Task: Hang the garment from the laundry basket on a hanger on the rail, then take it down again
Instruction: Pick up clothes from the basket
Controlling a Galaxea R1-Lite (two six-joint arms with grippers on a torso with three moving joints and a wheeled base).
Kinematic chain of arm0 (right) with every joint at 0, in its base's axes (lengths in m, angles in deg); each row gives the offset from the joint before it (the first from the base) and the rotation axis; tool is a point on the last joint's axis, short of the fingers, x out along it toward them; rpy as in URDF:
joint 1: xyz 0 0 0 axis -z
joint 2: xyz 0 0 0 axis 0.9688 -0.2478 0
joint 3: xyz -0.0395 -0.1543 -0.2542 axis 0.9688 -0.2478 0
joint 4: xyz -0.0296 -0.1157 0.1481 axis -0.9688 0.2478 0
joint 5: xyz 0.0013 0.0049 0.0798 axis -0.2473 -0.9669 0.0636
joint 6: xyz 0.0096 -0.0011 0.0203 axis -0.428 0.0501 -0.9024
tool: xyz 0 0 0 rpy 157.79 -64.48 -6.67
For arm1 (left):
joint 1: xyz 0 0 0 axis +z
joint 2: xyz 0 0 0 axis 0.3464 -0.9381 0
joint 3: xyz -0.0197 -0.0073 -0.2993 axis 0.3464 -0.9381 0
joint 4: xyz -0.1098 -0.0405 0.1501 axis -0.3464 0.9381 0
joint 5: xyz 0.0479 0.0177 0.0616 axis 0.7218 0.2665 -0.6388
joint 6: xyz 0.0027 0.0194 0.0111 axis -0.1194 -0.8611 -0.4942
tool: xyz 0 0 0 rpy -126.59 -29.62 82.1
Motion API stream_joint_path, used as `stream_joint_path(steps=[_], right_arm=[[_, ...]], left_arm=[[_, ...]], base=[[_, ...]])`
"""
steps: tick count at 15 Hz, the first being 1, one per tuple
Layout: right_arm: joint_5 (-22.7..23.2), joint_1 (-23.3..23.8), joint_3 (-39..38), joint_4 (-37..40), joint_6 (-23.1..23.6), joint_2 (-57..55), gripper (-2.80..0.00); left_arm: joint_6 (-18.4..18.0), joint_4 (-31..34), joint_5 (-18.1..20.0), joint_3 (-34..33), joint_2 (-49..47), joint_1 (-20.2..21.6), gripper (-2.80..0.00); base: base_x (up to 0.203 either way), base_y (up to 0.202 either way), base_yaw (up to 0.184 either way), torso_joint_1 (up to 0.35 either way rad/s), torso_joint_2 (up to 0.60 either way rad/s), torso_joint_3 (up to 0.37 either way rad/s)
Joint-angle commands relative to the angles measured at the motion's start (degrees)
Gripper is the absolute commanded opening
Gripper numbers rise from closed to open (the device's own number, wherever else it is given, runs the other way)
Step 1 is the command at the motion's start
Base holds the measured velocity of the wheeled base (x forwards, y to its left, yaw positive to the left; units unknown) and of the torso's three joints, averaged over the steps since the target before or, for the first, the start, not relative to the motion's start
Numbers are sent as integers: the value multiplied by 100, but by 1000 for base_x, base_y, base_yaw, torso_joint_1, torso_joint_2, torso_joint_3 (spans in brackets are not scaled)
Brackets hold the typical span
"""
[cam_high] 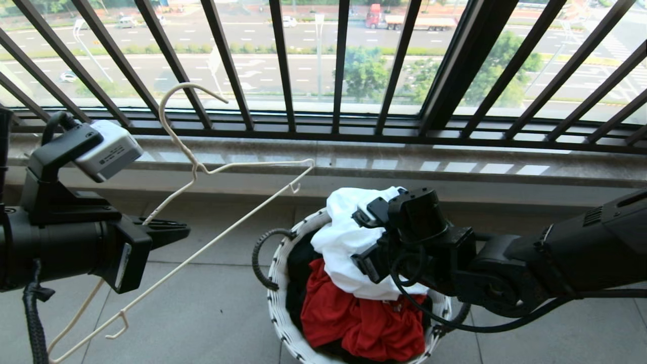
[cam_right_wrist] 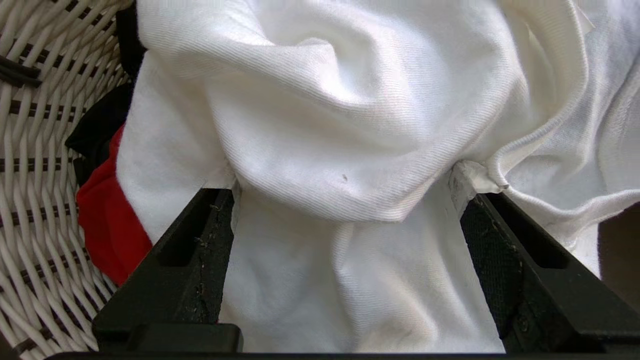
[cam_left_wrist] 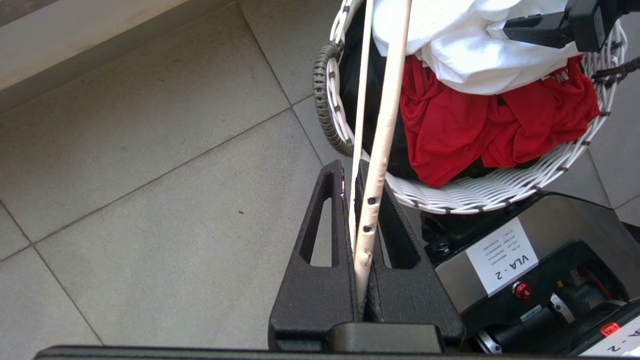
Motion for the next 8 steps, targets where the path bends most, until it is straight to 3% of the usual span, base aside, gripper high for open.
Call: stream_joint_path(steps=[1,8], right_arm=[[-41,61,-15,-263,144,-168,-280],[2,67,82,-352,2,-207,-280]], left_arm=[[-7,7,2,0,6,0,-280],[-7,7,2,8,15,0,-280]], base=[[0,0,0,0,0,0],[0,0,0,0,0,0]])
